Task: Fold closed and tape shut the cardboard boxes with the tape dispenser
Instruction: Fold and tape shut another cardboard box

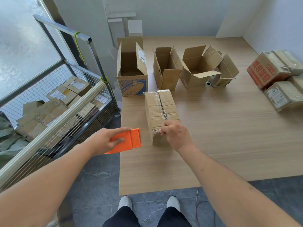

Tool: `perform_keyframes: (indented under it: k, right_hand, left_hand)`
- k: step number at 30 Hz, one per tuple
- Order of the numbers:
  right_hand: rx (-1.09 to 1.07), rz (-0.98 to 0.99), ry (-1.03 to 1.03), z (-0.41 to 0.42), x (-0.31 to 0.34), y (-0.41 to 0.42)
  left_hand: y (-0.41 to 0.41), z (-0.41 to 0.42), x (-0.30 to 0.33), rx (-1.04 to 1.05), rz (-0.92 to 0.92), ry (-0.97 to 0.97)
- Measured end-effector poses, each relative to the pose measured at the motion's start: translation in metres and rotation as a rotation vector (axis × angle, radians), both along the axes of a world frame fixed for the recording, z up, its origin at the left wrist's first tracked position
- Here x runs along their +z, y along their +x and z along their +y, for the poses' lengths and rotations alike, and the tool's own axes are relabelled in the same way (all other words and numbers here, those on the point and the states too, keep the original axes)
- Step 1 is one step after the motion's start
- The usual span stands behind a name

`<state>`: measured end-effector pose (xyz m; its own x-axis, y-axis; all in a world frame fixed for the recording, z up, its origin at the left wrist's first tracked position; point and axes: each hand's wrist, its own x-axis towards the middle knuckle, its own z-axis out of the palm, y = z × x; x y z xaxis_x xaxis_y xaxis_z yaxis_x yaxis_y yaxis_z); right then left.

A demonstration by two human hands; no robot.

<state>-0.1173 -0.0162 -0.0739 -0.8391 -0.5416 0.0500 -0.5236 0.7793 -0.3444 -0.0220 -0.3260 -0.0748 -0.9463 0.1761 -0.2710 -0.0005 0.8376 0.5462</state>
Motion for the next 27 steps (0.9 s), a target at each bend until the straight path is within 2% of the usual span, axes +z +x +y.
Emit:
perform_keyframes:
  k: [3, 6, 12, 18, 27]
  right_hand:
    - [-0.002, 0.021, 0.031, -0.003, 0.004, 0.002]
    - [-0.023, 0.025, 0.056, -0.009, 0.009, 0.007]
    - [-0.179, 0.052, 0.207, -0.039, 0.0, 0.015]
    - [-0.273, -0.052, 0.227, -0.048, -0.017, 0.009]
    - [-0.255, -0.178, 0.239, -0.05, -0.013, -0.005]
  left_hand:
    - [0.007, 0.003, 0.003, 0.053, 0.006, -0.036]
    - [-0.003, 0.029, 0.006, 0.064, 0.041, -0.152]
    - [-0.028, 0.075, 0.018, 0.069, 0.02, -0.32]
    - [-0.052, 0.111, 0.029, 0.089, -0.003, -0.433]
    - [-0.072, 0.118, 0.038, 0.086, -0.037, -0.517]
